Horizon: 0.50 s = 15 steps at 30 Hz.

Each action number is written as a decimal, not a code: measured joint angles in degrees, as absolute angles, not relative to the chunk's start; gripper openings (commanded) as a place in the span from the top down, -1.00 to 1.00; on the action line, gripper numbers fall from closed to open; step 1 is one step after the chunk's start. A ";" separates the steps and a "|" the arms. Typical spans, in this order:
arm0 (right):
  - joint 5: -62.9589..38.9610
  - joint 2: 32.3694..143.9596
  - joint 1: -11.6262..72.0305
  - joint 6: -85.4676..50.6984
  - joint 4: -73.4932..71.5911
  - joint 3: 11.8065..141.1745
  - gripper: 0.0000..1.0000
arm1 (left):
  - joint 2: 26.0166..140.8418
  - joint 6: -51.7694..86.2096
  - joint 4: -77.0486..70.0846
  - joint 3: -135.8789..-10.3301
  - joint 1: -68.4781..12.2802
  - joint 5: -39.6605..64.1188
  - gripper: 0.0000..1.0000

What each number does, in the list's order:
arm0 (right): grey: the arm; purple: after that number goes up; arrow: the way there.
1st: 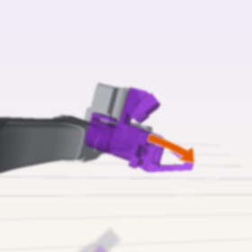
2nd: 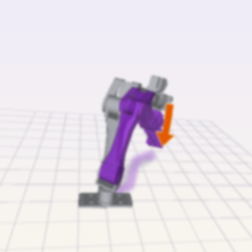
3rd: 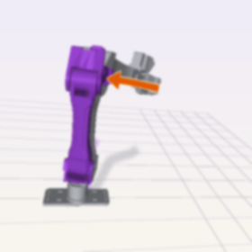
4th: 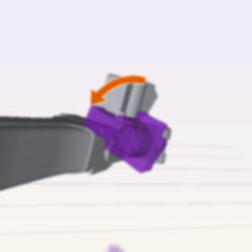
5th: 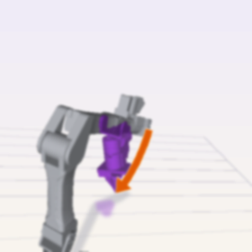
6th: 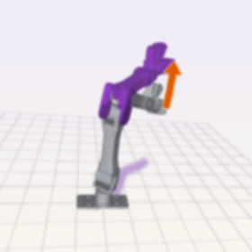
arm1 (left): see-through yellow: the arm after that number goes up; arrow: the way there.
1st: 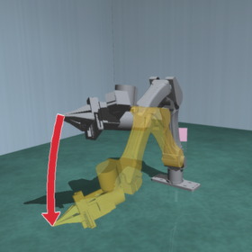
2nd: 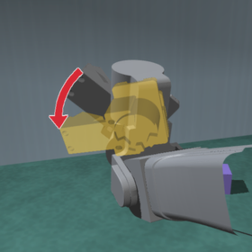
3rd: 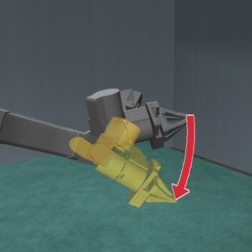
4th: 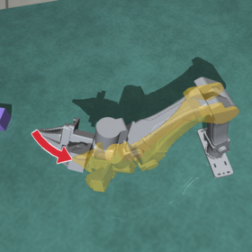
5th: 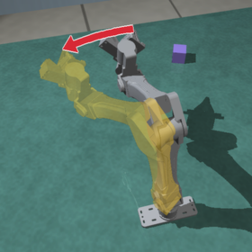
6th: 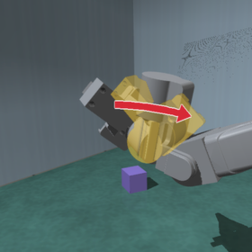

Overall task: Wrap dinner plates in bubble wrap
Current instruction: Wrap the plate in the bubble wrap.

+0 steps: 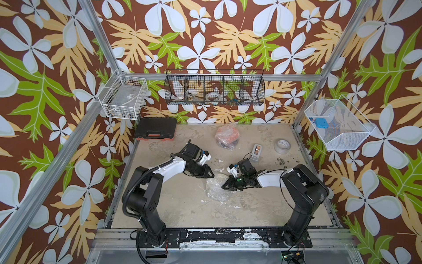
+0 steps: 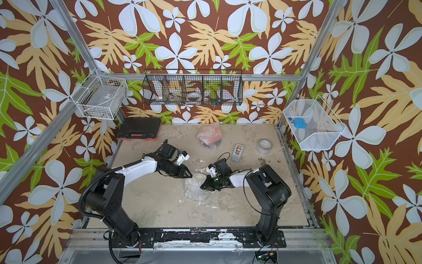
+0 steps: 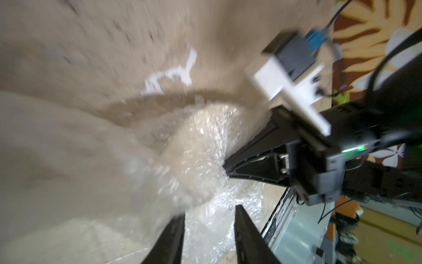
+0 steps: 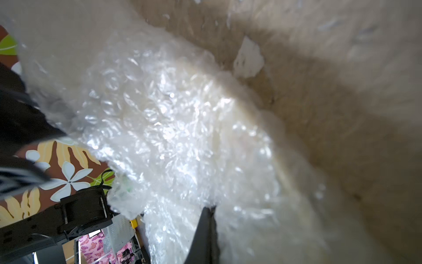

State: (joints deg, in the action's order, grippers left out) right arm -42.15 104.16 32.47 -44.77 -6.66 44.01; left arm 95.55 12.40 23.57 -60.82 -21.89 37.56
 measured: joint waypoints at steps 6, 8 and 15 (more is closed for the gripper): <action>-42.17 104.01 32.49 -44.99 -6.50 44.16 1.00 | 96.38 14.72 22.76 -65.93 -17.91 33.76 -0.27; -42.09 103.83 32.51 -44.97 -6.07 44.38 1.00 | 99.33 14.74 24.34 -68.23 -17.52 30.89 -0.27; -41.76 103.68 32.60 -44.95 -5.61 44.47 1.00 | 103.15 14.70 28.23 -70.91 -16.99 21.47 -0.27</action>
State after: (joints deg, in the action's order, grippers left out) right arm -41.76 103.68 32.60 -44.95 -5.61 44.47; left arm 103.15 14.70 28.23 -70.91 -16.99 21.47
